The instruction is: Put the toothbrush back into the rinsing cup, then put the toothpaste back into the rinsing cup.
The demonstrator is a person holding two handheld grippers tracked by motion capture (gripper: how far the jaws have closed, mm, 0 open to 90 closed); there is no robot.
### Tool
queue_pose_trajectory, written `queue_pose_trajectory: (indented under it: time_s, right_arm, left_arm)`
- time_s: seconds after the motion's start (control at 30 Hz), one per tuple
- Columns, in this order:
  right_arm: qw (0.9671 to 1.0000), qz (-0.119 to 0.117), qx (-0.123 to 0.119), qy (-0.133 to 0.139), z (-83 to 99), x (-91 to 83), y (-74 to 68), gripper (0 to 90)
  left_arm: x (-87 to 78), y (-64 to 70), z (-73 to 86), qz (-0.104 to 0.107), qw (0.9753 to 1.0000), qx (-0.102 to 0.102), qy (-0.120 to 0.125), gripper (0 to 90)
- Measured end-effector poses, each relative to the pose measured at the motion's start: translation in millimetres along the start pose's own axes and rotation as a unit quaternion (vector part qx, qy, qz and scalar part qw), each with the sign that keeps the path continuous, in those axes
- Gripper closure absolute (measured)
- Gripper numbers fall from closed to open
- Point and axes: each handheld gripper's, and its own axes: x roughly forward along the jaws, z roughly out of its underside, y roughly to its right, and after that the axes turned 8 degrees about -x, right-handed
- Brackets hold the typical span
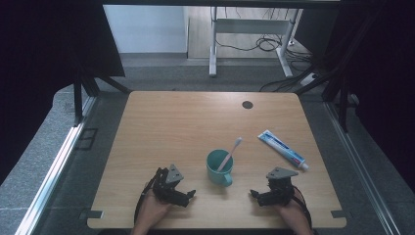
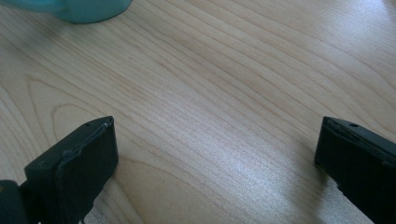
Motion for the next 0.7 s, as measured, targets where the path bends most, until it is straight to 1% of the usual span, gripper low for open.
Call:
queue_pose_trajectory:
  time_s: [0.13,0.27,0.3,0.37,0.47,0.57,0.7]
  right_arm:
    - [1.0000,0.000,0.001,0.000,0.0,-0.1,0.1,0.0]
    - [1.0000,-0.001,0.001,0.000,-0.1,-0.1,0.4,0.0]
    - [1.0000,-0.003,0.003,-0.003,-0.8,-0.3,1.3,0.0]
    - [1.0000,-0.003,0.004,-0.003,-1.3,-0.4,1.4,0.0]
    - [1.0000,-0.004,0.006,0.001,-3.5,-2.5,2.5,0.0]
    - [1.0000,-0.005,0.002,0.006,-5.5,-4.4,2.3,0.0]
    - [1.0000,-0.003,0.000,0.004,-6.9,-4.8,3.1,0.0]
  left_arm:
    - [3.2,0.4,4.0,-0.001,0.9999,-0.004,-0.013,0.0]
    - [4.1,1.4,3.6,-0.003,0.9999,0.000,-0.016,0.0]
    - [5.7,2.3,3.3,-0.003,0.9996,-0.001,-0.028,0.0]
    - [6.3,2.5,3.2,0.000,0.9995,-0.003,-0.031,0.0]
    - [6.5,1.2,3.1,0.004,0.9994,-0.010,-0.034,0.0]
    - [6.6,1.1,3.1,0.003,0.9994,-0.011,-0.034,0.0]
    - [6.6,1.0,3.1,0.001,0.9994,-0.012,-0.034,0.1]
